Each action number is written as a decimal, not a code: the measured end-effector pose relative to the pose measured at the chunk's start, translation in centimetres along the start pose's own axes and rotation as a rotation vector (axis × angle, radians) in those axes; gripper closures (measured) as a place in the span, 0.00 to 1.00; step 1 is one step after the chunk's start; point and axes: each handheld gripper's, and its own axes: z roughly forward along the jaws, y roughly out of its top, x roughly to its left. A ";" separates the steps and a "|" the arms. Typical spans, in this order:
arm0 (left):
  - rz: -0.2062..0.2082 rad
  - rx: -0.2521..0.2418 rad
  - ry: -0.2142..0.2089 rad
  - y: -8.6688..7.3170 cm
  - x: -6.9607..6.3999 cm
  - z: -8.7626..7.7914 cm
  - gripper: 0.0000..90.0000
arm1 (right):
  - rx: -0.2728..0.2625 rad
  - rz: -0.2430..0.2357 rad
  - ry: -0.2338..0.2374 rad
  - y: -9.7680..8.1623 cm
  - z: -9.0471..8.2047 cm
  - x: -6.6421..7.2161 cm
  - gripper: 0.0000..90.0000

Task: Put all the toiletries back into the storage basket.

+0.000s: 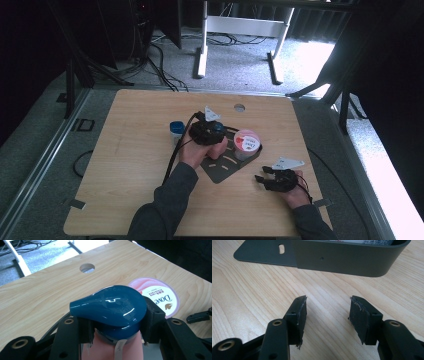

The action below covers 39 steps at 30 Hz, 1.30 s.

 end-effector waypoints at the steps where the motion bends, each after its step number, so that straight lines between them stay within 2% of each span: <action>1: -0.001 0.000 0.002 0.1 0.0 0.1 0.59 | 0.000 0.000 0.000 0.0 0.0 0.0 0.53; 22: -0.028 0.007 0.019 0.9 0.3 1.9 0.59 | -0.003 0.001 0.002 0.0 0.0 0.0 0.52; 39: -0.046 0.000 0.049 1.7 0.3 3.2 0.59 | -0.004 0.005 0.003 -0.1 0.0 0.0 0.52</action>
